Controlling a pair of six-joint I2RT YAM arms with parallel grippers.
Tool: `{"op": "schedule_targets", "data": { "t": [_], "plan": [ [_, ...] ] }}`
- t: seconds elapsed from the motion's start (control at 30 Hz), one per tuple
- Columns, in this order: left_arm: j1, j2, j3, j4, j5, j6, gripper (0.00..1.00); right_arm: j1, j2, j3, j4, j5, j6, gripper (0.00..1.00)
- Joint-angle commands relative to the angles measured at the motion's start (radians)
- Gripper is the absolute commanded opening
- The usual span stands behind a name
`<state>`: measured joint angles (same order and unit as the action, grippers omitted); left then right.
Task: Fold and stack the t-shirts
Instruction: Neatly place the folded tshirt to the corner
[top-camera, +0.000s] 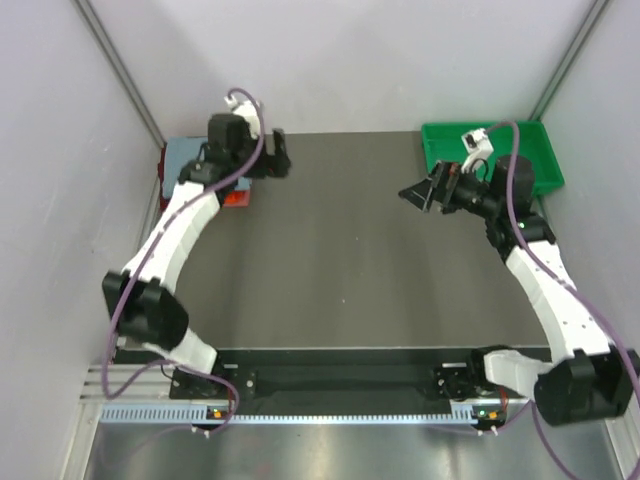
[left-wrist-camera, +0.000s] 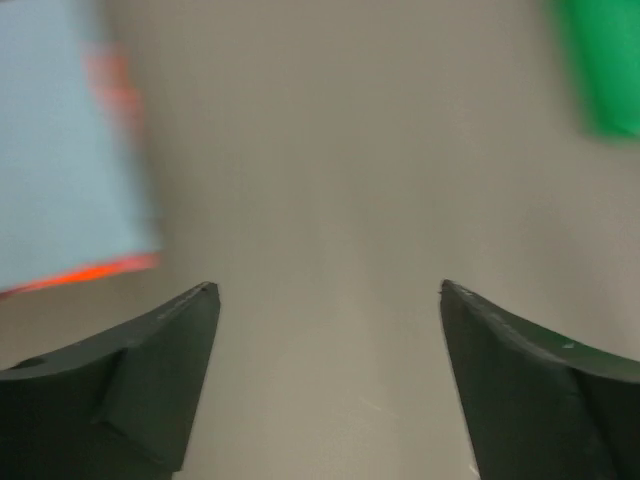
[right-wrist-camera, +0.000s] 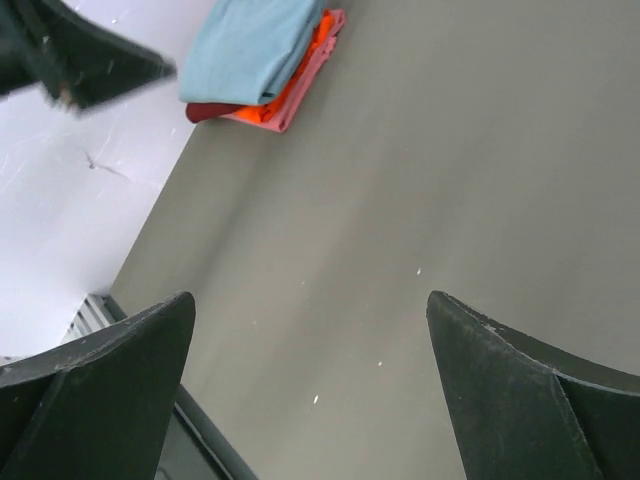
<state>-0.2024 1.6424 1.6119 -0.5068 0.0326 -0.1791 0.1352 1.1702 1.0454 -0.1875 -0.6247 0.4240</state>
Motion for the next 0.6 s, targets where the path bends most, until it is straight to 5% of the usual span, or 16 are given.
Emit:
{"op": "schedule_targets", "data": {
  "t": [0.0, 0.33, 0.57],
  "plan": [
    [-0.071, -0.213, -0.154, 0.118, 0.212, -0.097, 0.99, 0.003, -0.116, -0.024, -0.09, 0.015, -0.036, 1.0],
    [-0.164, -0.679, -0.67, 0.286, 0.323, -0.301, 0.99, 0.003, -0.286, -0.087, -0.161, 0.029, 0.01, 1.0],
    [-0.163, -0.825, -0.75, 0.271, 0.288, -0.319, 0.99, 0.003, -0.334, -0.096, -0.191, 0.043, -0.011, 1.0]
  ]
}}
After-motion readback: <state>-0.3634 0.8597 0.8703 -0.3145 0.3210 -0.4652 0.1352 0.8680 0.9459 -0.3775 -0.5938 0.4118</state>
